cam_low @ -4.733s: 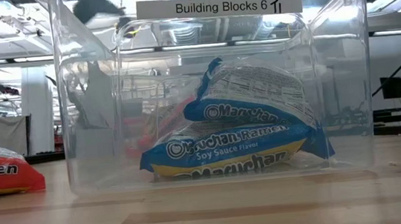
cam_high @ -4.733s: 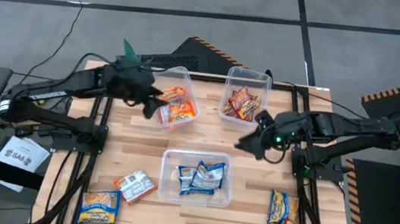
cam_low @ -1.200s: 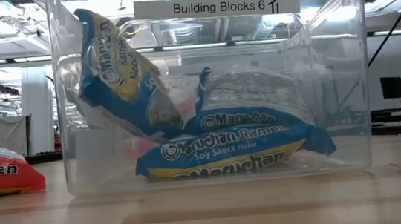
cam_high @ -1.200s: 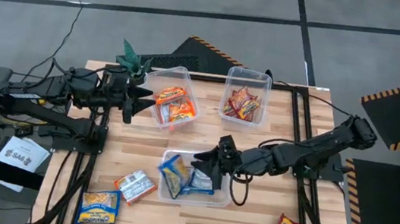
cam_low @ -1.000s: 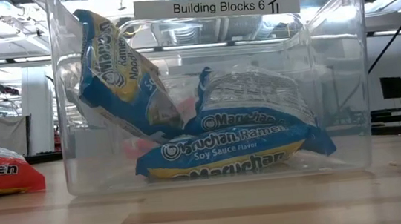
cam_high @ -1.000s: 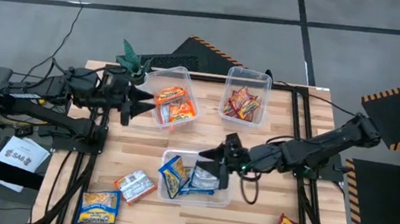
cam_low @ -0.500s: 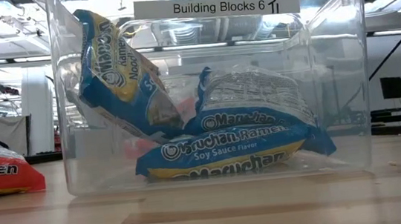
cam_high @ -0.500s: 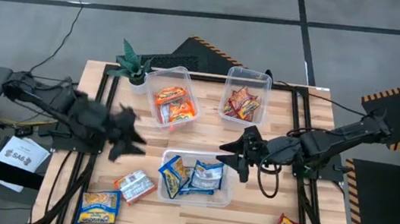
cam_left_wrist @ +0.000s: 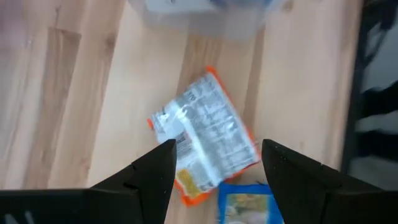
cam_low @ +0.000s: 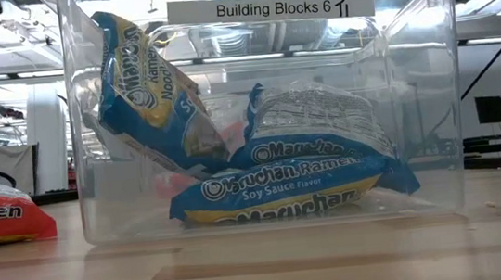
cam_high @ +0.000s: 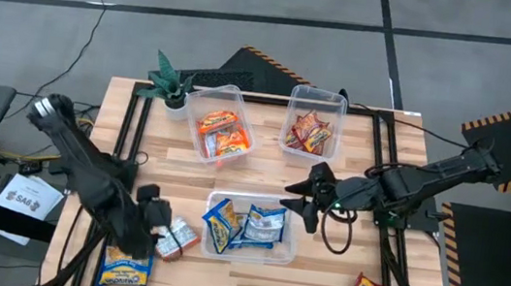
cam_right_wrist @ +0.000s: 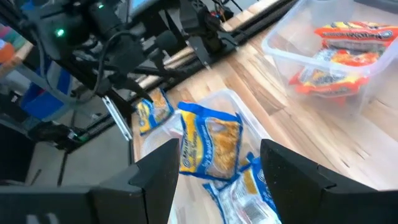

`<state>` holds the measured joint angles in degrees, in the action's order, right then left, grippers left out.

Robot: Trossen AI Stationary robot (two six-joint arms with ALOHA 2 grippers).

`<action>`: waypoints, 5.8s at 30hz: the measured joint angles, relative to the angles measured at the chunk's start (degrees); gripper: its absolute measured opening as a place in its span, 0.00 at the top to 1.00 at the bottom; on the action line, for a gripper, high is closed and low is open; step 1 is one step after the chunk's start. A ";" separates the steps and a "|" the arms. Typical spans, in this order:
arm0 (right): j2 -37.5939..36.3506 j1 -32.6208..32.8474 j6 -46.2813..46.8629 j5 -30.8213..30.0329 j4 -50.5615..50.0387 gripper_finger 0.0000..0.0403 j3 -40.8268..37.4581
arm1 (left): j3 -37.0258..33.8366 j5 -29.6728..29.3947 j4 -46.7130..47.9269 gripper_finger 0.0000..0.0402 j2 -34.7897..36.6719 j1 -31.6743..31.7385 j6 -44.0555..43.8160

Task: Sort Maruchan noodles
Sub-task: Put the orange bag into the top left transparent bin

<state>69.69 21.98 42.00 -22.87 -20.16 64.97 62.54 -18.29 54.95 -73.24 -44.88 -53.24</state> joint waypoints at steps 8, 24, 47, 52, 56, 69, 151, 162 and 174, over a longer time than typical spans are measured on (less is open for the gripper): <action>-0.02 0.00 0.14 0.00 -2.33 0.39 0.02 | -3.10 3.49 -9.15 0.45 -9.21 -1.47 -2.22; -0.02 0.00 1.55 0.02 -5.71 0.39 0.02 | -18.82 2.81 -20.33 0.45 -7.62 -0.32 -9.79; -0.02 -0.02 5.17 -2.93 -6.17 0.39 0.02 | -24.48 8.10 -26.57 1.00 -3.88 0.89 -6.44; -0.02 0.00 6.19 -2.93 -6.16 0.39 0.02 | -24.50 7.96 -23.61 1.00 3.46 0.89 -4.41; -0.02 -0.01 7.23 -3.06 -6.16 0.39 0.02 | -24.49 9.22 -21.82 1.00 9.22 0.89 -4.01; -0.02 -0.02 7.65 -3.15 -6.43 0.39 0.02 | -24.41 7.96 -15.42 1.00 14.50 1.28 -5.80; -0.02 -2.53 8.37 -4.58 -7.30 0.39 0.02 | -36.52 11.02 -24.76 0.92 4.73 7.72 22.27; 0.00 -2.62 8.61 -4.42 -8.15 0.39 0.02 | -35.00 5.60 -21.83 1.00 13.98 7.73 12.11; 0.00 -2.64 8.59 -4.24 -8.37 0.39 0.02 | -26.25 -2.03 -5.72 1.00 28.38 7.73 7.00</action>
<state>69.69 19.33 50.58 -27.11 -28.53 64.99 36.30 -20.32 49.23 -44.86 -37.15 -46.24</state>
